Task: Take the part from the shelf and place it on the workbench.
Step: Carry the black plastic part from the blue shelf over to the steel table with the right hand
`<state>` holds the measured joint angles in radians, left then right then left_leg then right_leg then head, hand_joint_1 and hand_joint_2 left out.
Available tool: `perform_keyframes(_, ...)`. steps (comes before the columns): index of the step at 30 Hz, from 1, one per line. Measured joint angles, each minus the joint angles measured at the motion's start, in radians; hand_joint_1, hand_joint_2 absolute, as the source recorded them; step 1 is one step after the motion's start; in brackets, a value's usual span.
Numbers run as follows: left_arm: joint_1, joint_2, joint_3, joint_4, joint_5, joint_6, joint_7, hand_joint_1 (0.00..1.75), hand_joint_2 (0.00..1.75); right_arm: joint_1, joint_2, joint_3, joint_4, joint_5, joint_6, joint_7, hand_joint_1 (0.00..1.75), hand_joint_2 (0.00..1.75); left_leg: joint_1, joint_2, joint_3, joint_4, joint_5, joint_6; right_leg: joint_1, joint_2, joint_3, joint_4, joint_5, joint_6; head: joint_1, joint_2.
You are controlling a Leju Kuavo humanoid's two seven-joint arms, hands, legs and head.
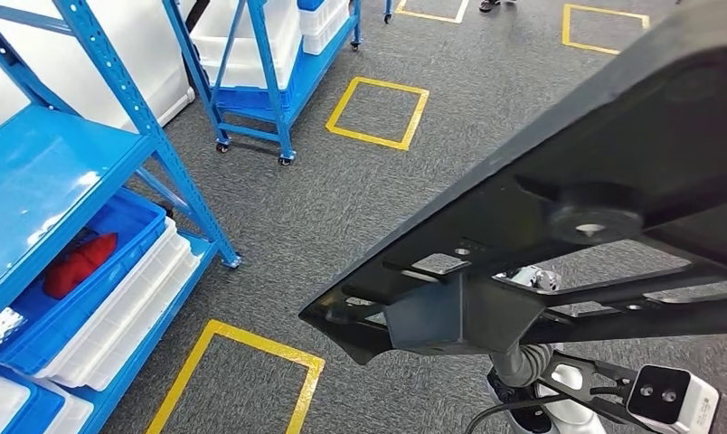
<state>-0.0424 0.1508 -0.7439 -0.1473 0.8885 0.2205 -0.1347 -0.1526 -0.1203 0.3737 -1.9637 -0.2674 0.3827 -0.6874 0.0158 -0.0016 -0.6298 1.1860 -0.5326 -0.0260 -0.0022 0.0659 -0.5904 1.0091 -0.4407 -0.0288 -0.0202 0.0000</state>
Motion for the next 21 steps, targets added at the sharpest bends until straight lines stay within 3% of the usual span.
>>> perform_keyframes(2, 0.0, 0.0, 0.0, 0.0, 0.0, 0.0, 0.0, 0.0, 1.75, 0.0, 0.0, -0.001, 0.001, 0.0, 0.0, 0.0, 1.75, 1.75, 0.003, -0.036, 0.055, -0.125, 0.05, 0.004, 0.0, 0.023, -0.004, 0.009, -0.003, 0.008, 0.0, 0.0)
perform_keyframes(3, -0.001, 0.0, 0.0, 0.0, -0.001, 0.0, 0.002, 0.0, 1.75, 0.001, 0.001, -0.001, 0.001, 0.002, -0.002, 0.0, 1.75, 1.75, 0.003, -0.048, 0.07, -0.157, 0.058, 0.007, 0.0, 0.032, -0.007, 0.012, -0.003, 0.013, 0.0, 0.0)
perform_keyframes(4, -0.003, 0.0, 0.0, 0.0, -0.002, -0.001, 0.005, 0.0, 1.75, 0.003, 0.002, -0.001, 0.001, 0.004, -0.005, 0.0, 1.75, 1.75, 0.001, -0.053, 0.073, -0.166, 0.055, 0.012, -0.001, 0.04, -0.011, 0.012, -0.001, 0.02, 0.0, 0.0)
perform_keyframes(6, -0.008, -0.002, -0.002, 0.0, -0.006, -0.003, 0.012, 0.0, 1.75, 0.011, 0.003, -0.001, 0.002, 0.016, -0.013, 0.0, 1.75, 1.75, -0.001, -0.035, 0.075, -0.17, 0.061, 0.025, -0.004, 0.05, -0.014, 0.011, 0.001, 0.033, 0.0, 0.0)
perform_keyframes(8, -0.011, -0.005, -0.003, 0.0, -0.009, -0.006, 0.015, 0.0, 1.75, 0.014, 0.003, 0.001, 0.003, 0.026, -0.023, 0.0, 1.75, 1.75, 0.001, -0.017, 0.078, -0.179, 0.067, 0.039, -0.002, 0.012, -0.031, 0.044, -0.021, 0.042, 0.0, 0.0)
perform_keyframes(10, -0.009, -0.006, -0.007, 0.0, -0.01, -0.011, 0.016, 0.0, 1.75, 0.001, 0.002, 0.009, 0.012, 0.016, -0.053, 0.0, 1.75, 1.75, -0.002, 0.006, 0.079, -0.183, 0.069, 0.048, -0.003, -0.04, -0.083, 0.152, -0.081, 0.049, 0.0, 0.0)
perform_keyframes(12, -0.008, -0.006, -0.015, 0.0, -0.011, -0.018, 0.017, 0.0, 1.75, -0.027, -0.006, 0.028, 0.031, -0.021, -0.121, 0.0, 1.75, 1.75, -0.006, 0.031, 0.077, -0.183, 0.068, 0.052, -0.006, -0.057, -0.143, 0.274, -0.128, 0.055, 0.0, 0.0)
perform_keyframes(13, -0.009, -0.006, -0.019, 0.0, -0.01, -0.022, 0.015, 0.0, 1.75, -0.044, -0.014, 0.041, 0.041, -0.045, -0.166, 0.001, 1.75, 1.75, -0.008, 0.043, 0.077, -0.183, 0.067, 0.052, -0.008, -0.06, -0.154, 0.297, -0.128, 0.055, 0.0, 0.0)
perform_keyframes(14, -0.011, -0.006, -0.022, 0.0, -0.01, -0.027, 0.013, 0.0, 1.75, -0.062, -0.024, 0.057, 0.048, -0.067, -0.208, 0.001, 1.75, 1.75, -0.009, 0.053, 0.077, -0.183, 0.067, 0.052, -0.008, -0.063, -0.143, 0.278, -0.109, 0.055, 0.0, 0.0)
perform_keyframes(15, -0.014, -0.006, -0.025, 0.0, -0.009, -0.03, 0.009, 0.0, 1.75, -0.081, -0.035, 0.076, 0.052, -0.086, -0.245, 0.002, 1.75, 1.75, -0.01, 0.063, 0.079, -0.182, 0.066, 0.051, -0.007, -0.07, -0.113, 0.222, -0.077, 0.052, 0.0, 0.0)
perform_keyframes(17, -0.016, -0.009, -0.028, 0.0, -0.007, -0.034, 0.001, 0.0, 1.75, -0.118, -0.057, 0.118, 0.057, -0.113, -0.294, 0.002, 1.75, 1.75, -0.015, 0.081, 0.082, -0.182, 0.062, 0.045, 0.002, -0.11, -0.037, 0.079, -0.025, 0.039, 0.0, 0.0)
perform_keyframes(19, -0.016, -0.011, -0.03, 0.0, -0.003, -0.035, -0.005, 0.0, 1.75, -0.139, -0.07, 0.154, 0.06, -0.126, -0.316, 0.001, 1.75, 1.75, -0.019, 0.097, 0.085, -0.181, 0.058, 0.037, 0.013, -0.135, -0.003, 0.01, -0.012, 0.026, 0.0, 0.0)
perform_keyframes(21, -0.015, -0.015, -0.031, 0.0, 0.005, -0.035, -0.012, 0.0, 1.75, -0.144, -0.079, 0.18, 0.063, -0.13, -0.325, 0.0, 1.75, 1.75, -0.02, 0.112, 0.088, -0.183, 0.055, 0.028, 0.014, -0.116, -0.003, 0.004, -0.01, 0.017, 0.0, 0.0)
